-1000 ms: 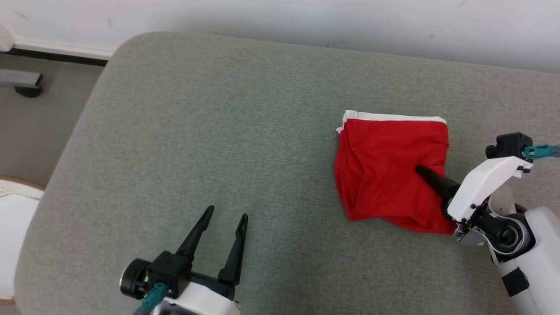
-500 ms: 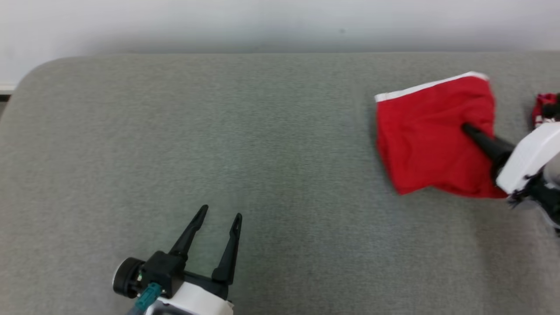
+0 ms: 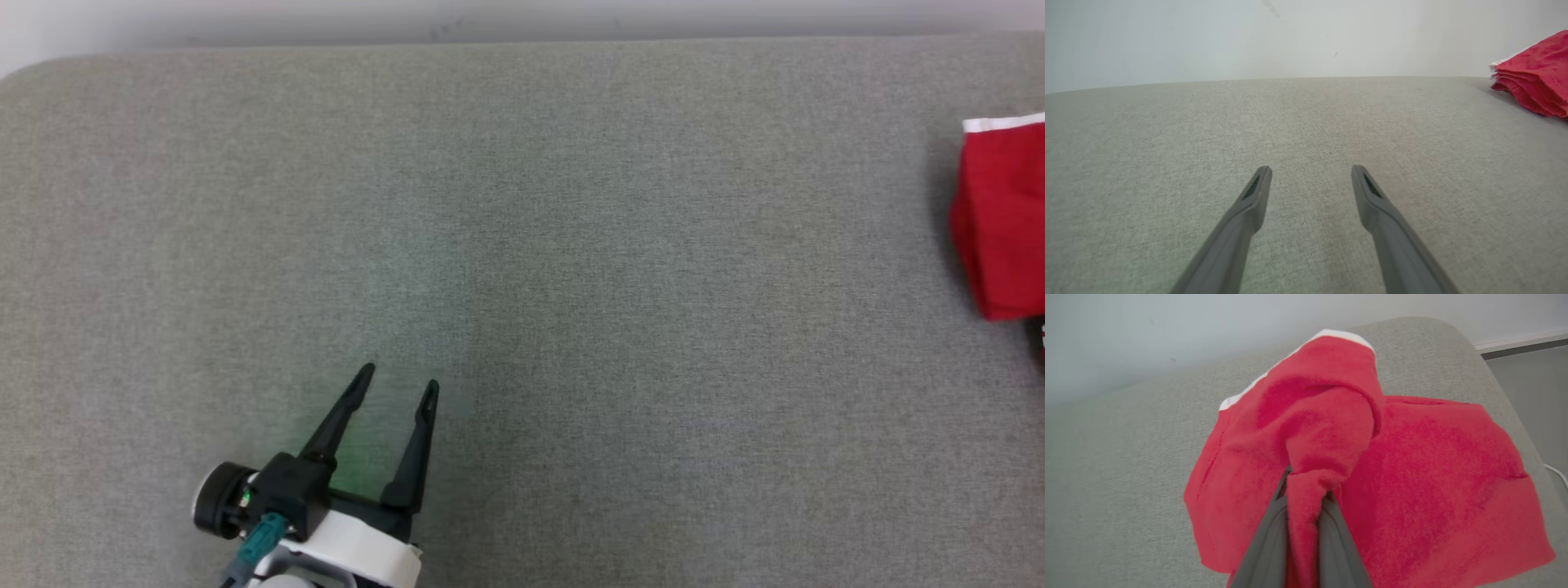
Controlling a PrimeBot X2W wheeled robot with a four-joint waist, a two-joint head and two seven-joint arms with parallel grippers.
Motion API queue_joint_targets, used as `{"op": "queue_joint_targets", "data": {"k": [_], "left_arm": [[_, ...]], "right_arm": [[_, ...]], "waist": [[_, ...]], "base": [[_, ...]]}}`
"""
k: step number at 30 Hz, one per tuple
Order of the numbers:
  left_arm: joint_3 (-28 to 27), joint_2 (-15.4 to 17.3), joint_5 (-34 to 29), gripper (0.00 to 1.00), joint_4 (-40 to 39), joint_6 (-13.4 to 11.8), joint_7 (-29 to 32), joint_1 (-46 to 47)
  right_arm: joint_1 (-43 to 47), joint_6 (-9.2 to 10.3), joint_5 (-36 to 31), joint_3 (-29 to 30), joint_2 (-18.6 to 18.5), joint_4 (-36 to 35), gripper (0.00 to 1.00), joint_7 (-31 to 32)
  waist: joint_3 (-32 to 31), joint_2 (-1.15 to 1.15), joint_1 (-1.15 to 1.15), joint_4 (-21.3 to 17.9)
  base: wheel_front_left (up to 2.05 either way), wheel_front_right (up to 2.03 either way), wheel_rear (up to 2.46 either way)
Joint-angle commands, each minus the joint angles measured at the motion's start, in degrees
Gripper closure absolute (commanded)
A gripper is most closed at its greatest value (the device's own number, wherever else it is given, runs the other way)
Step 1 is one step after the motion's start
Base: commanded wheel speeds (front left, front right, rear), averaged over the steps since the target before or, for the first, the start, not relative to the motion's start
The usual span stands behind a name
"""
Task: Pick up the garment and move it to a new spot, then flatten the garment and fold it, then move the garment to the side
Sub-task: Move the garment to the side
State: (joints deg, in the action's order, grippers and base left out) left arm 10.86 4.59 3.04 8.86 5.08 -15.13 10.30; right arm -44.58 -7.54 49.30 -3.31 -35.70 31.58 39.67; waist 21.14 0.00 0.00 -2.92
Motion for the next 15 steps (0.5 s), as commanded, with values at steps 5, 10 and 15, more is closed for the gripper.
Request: {"op": "queue_joint_targets", "data": {"k": [5,10,15], "left_arm": [[-0.4,0.54,-0.97,0.0,-0.3,0.08,0.02,0.31],[-0.66,0.32,-0.79,0.0,-0.23,-0.19,0.02,0.75],[-1.41,-0.02,0.14,0.0,0.03,-0.69,0.03,-0.63]], "right_arm": [[-1.16,0.11,-10.13,4.22,-2.21,4.47,0.07,-0.88],[-0.88,0.11,-24.42,7.58,-3.03,7.17,0.0,-7.12],[1.44,0.12,-31.14,9.8,-1.25,3.56,0.0,-14.93]], "waist": [[0.75,0.0,0.0,0.72],[0.47,0.0,0.0,1.03],[-2.1,0.0,0.0,1.27]], "base": [[0.0,0.0,0.0],[0.0,0.0,0.0],[0.0,0.0,0.0]]}}
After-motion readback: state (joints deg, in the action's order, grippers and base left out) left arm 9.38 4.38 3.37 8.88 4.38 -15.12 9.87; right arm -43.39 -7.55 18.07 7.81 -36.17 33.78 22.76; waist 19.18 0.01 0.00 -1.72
